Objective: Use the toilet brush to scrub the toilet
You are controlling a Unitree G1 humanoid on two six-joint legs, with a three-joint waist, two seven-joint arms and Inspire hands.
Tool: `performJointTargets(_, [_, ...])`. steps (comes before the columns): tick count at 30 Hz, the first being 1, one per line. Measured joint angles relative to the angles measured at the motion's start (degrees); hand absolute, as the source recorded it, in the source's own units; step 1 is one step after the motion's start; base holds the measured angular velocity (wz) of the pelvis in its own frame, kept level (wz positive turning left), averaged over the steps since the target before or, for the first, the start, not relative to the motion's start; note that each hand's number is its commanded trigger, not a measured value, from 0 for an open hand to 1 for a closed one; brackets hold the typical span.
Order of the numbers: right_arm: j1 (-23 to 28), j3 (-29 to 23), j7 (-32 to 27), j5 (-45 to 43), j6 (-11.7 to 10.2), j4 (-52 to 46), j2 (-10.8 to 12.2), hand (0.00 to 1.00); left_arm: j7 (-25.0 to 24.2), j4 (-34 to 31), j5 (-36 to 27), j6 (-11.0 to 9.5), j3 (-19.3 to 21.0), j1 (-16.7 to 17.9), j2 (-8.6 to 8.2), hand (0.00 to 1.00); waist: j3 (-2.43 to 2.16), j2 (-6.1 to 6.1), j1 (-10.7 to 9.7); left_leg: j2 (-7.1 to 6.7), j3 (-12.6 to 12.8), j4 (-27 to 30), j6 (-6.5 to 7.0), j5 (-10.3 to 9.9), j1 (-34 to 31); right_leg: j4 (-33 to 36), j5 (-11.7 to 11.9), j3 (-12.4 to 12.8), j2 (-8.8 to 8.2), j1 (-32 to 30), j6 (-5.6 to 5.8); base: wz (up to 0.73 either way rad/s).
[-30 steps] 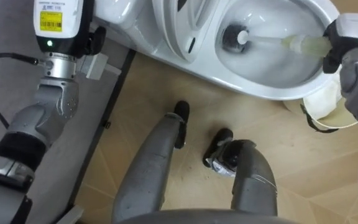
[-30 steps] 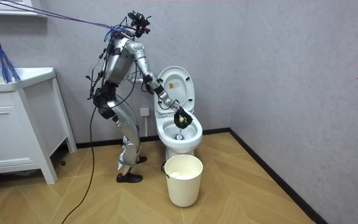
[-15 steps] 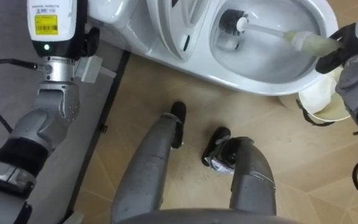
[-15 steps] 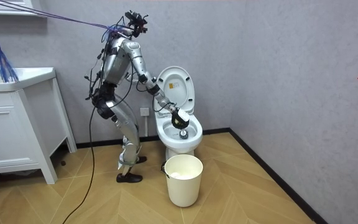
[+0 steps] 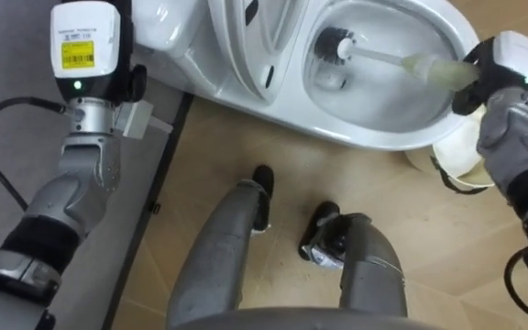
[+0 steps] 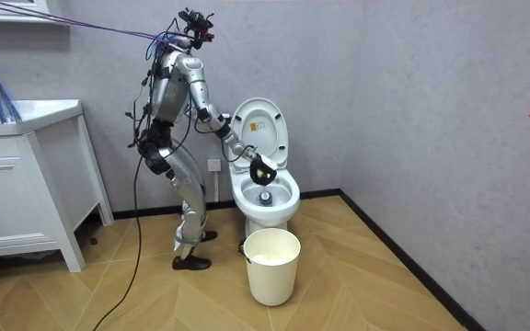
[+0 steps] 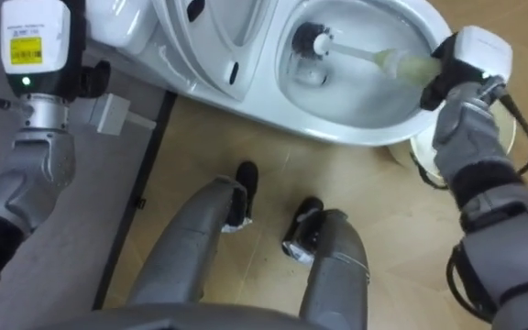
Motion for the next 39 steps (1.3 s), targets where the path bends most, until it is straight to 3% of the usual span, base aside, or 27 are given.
performJointTargets(1, [1.65,0.53,0.73,-2.6,0.12,-1.91,-0.12,1.0,-0.01,-0.04,-0.04,-0.06,-0.03,0.52,-0.09,0.0,-0.19,0.32,0.23,0.2,-0.02,-0.03,-0.03,-0.02,0.04,-0.29,0.03,-0.08,0.2,0.12,-0.05,0.0])
performJointTargets(5, [4.71,1.42,3.09,-7.84,1.4,-5.54,-0.92,1.0,0.04,-0.02,-0.21,-0.91,0.09,1.0,0.03,0.0,-0.21,1.3,0.92,1.12,-0.37,-0.87,-0.44,0.23,0.05,-2.73,1.02,-0.75,1.45,0.84,-0.54,-0.03])
performJointTargets(8, [6.96,1.44,5.85,-11.29,2.46,-10.64,-3.36,1.0,0.1,-0.43,-1.8,-2.2,0.2,1.6,0.34,0.0,-0.19,1.7,0.93,1.02,-0.58,-1.15,-0.57,0.19,-0.08,-2.99,1.0,-1.0,1.45,0.84,-0.56,0.05])
performJointTargets(11, [9.51,1.38,8.03,-15.8,3.05,-16.24,-5.01,1.0,0.15,-1.89,-3.04,-3.54,0.67,2.92,1.03,0.0,-0.23,1.78,0.73,1.0,-0.65,-1.62,-0.71,0.1,-0.28,-3.71,0.98,-1.34,1.65,0.95,-0.56,0.04])
performJointTargets(17, [11.46,1.2,11.22,-22.32,4.91,-22.58,-5.01,1.0,1.86,-2.11,-7.8,-6.29,0.83,4.16,1.09,0.0,-0.31,1.53,0.02,1.18,-0.68,-1.69,-0.87,0.03,-0.36,-4.47,1.01,-1.23,2.1,0.97,-0.56,0.01])
performJointTargets(22, [10.76,1.6,11.32,-21.72,4.81,-21.78,-6.35,1.0,2.96,-1.95,-11.35,-8.55,0.88,4.52,1.45,0.0,-0.31,1.48,-0.5,1.28,-0.93,-0.87,-0.96,-0.05,-0.92,-4.32,1.02,-1.98,2.1,1.18,-0.59,0.03])
performJointTargets(24, [8.39,2.32,9.73,-16.5,3.75,-17.48,-6.17,1.0,3.2,-1.2,-11.28,-9.19,0.79,3.89,1.62,0.0,-0.22,1.1,-0.46,1.15,-0.92,-0.65,-0.93,-0.06,-0.84,-3.75,0.91,-1.88,1.91,1.12,-0.54,0.05])
performJointTargets(27, [3.53,3.24,7.5,-0.43,0.53,-7.66,-5.4,1.0,4.58,0.31,-11.18,-9.52,-1.08,1.9,3.22,0.0,0.35,-0.72,-0.58,1.04,-0.19,-0.74,-0.9,-0.04,-0.51,-2.28,0.45,-1.49,1.26,0.75,-0.64,-0.02])
performJointTargets(29, [-0.22,2.43,6.92,10.77,-1.19,-4.18,-4.84,1.0,6.65,0.32,-9.84,-9.04,-0.78,1.49,4.67,0.0,1.01,-3.96,-0.73,0.94,1.33,-0.83,-0.73,0.07,-0.96,0.24,-0.03,0.86,0.7,-1.75,-0.71,-0.22])
performJointTargets(31, [-3.99,-0.01,5.47,17.89,-2.01,-2.37,-4.89,1.0,8.1,-0.21,-7.81,-7.98,0.49,1.86,4.72,0.0,1.12,-4.75,-1.8,0.79,1.48,-0.72,-0.67,0.39,-1.9,1.05,0.12,1.06,0.39,-3.14,-0.96,-0.06])
performJointTargets(34, [-7.65,-4.65,3.12,19.68,-2.38,-0.33,-5.45,1.0,8.39,-0.96,-5.61,-6.24,1.91,2.85,4.57,0.0,1.07,-5.24,-3.73,0.59,1.51,-0.35,-0.36,0.96,-2.15,1.67,0.09,0.87,-0.08,-3.31,-0.88,0.07])
performJointTargets(39, [-7.33,-5.44,2.88,12.03,-4.57,-1.0,-6.64,1.0,6.76,-1.49,-1.61,-4.19,3.52,3.35,4.07,0.0,1.05,-5.48,-4.34,0.26,1.8,0.03,-0.16,1.06,-1.78,2.58,0.02,1.0,-0.7,-3.24,-0.79,-0.01])
